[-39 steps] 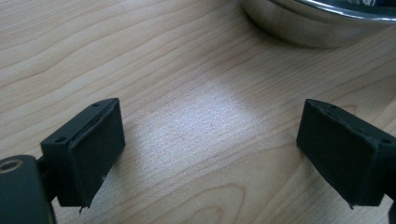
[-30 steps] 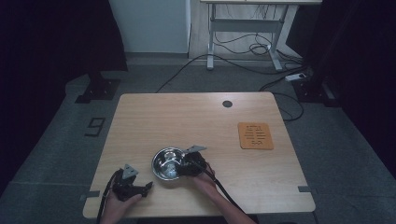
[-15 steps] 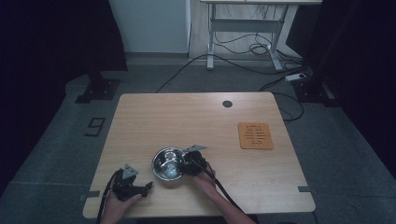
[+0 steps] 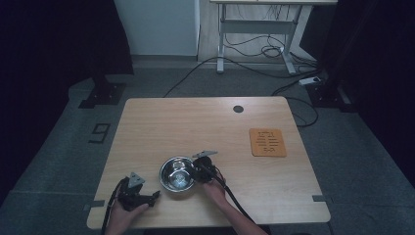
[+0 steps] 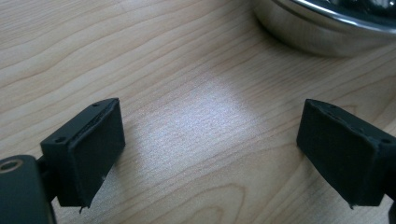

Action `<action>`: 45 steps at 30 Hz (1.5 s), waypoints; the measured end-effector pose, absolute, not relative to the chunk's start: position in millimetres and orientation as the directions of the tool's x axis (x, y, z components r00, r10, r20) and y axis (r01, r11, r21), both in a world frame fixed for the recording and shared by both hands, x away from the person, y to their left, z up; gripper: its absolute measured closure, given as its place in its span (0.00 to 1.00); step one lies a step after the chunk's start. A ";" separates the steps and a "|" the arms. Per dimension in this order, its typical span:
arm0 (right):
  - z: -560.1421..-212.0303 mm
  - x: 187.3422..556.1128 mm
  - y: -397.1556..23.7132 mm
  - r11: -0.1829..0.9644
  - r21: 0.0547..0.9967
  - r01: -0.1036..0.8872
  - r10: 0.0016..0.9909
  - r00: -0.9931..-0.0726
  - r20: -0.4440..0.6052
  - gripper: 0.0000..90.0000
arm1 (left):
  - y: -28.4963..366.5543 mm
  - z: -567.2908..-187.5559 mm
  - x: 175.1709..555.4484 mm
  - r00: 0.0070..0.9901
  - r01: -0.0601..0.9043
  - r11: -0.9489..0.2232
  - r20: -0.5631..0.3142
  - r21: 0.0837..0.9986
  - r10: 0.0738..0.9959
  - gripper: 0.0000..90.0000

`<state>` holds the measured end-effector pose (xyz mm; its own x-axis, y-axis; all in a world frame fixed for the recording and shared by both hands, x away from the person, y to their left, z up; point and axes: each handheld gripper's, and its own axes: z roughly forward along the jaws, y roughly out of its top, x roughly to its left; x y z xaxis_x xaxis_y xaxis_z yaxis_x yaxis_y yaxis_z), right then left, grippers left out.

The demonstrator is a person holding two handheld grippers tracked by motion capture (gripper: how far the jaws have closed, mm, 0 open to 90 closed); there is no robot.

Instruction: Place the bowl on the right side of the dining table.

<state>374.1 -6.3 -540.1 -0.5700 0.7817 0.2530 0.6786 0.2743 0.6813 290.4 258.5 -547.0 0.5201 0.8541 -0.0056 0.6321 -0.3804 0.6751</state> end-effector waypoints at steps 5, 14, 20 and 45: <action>-539.9 375.5 -8.2 0.249 0.676 0.693 0.769 -0.567 0.297 0.93 | 258.5 -547.0 290.4 0.520 0.632 -0.381 -0.006 0.675 0.854 0.08; -536.7 374.2 -9.7 0.218 0.681 0.699 0.754 -0.564 0.337 0.96 | 258.5 -547.0 290.4 0.520 0.632 -0.380 -0.006 0.675 0.854 0.08; -537.2 373.7 -10.1 0.212 0.681 0.701 0.752 -0.563 0.344 0.96 | 258.5 -547.0 290.4 0.520 0.632 -0.380 -0.006 0.675 0.854 0.08; -531.9 374.5 -31.7 0.145 0.702 0.697 0.740 -0.547 0.391 0.95 | 258.5 -547.0 290.4 0.520 0.632 -0.380 -0.006 0.675 0.854 0.08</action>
<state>374.5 -31.7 -531.9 -0.5472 0.7400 0.3910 0.6974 0.1448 0.7019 290.4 258.5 -547.0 0.5202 0.8540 -0.0057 0.6319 -0.3804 0.6753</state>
